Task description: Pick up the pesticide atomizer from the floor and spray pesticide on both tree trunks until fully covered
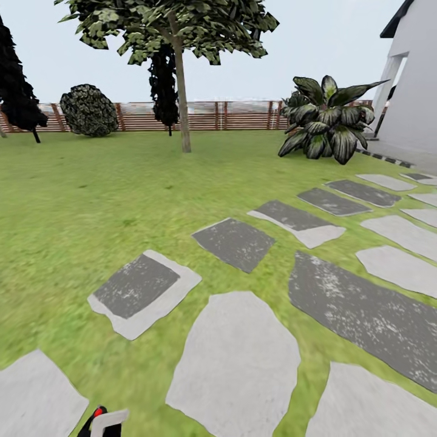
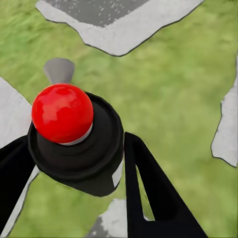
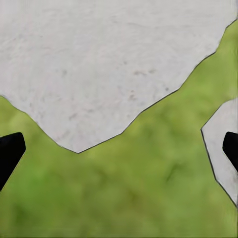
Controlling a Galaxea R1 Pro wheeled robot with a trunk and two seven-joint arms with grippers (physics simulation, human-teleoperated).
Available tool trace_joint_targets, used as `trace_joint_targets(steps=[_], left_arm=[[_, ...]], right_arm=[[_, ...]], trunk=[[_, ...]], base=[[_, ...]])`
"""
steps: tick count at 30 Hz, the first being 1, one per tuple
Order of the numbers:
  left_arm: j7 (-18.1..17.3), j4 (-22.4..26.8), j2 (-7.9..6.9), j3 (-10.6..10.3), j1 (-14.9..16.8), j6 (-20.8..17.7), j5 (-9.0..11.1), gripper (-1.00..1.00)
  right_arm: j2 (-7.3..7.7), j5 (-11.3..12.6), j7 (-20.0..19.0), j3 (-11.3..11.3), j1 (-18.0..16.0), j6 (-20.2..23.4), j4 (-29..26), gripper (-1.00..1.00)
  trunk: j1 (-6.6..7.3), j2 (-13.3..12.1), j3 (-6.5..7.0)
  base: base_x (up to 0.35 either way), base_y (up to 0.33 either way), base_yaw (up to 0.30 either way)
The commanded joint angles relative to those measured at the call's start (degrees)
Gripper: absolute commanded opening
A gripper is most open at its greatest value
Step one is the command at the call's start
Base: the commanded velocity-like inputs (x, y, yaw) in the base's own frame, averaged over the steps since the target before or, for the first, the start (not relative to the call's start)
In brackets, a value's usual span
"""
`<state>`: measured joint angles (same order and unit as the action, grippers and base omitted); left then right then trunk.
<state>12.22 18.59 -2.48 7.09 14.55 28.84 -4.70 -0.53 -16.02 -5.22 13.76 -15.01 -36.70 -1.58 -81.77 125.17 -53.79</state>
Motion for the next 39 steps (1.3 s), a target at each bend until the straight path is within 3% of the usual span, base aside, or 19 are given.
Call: trace_joint_targets(steps=[1,31,37,39], left_arm=[[0.26,-0.04,0.02,0.21,0.04,0.16,-0.49,-1.00],[0.17,-0.13,0.02,0.29,0.04,0.18,-0.49,-1.00],[0.17,-0.13,0.03,0.26,0.04,0.20,-0.49,-1.00],[0.17,-0.13,0.03,0.28,0.04,0.18,-0.49,-1.00]], right_arm=[[0.00,-0.15,-0.40,0.47,-0.02,-0.12,0.00,1.00],[-0.29,0.05,-0.27,0.50,-0.02,-0.12,-0.27,1.00],[-0.77,0.32,-0.23,0.66,-0.07,-0.19,-2.96,1.00],[-1.68,0.35,-0.23,0.67,-0.09,-0.20,-6.25,1.00]], trunk=[[-0.02,0.03,-0.05],[-0.02,0.03,-0.05],[-0.02,0.03,-0.05],[-0.02,0.03,-0.05]], base=[[0.337,0.000,0.000],[0.337,0.000,0.000],[0.337,0.000,0.000],[0.337,0.000,0.000]])
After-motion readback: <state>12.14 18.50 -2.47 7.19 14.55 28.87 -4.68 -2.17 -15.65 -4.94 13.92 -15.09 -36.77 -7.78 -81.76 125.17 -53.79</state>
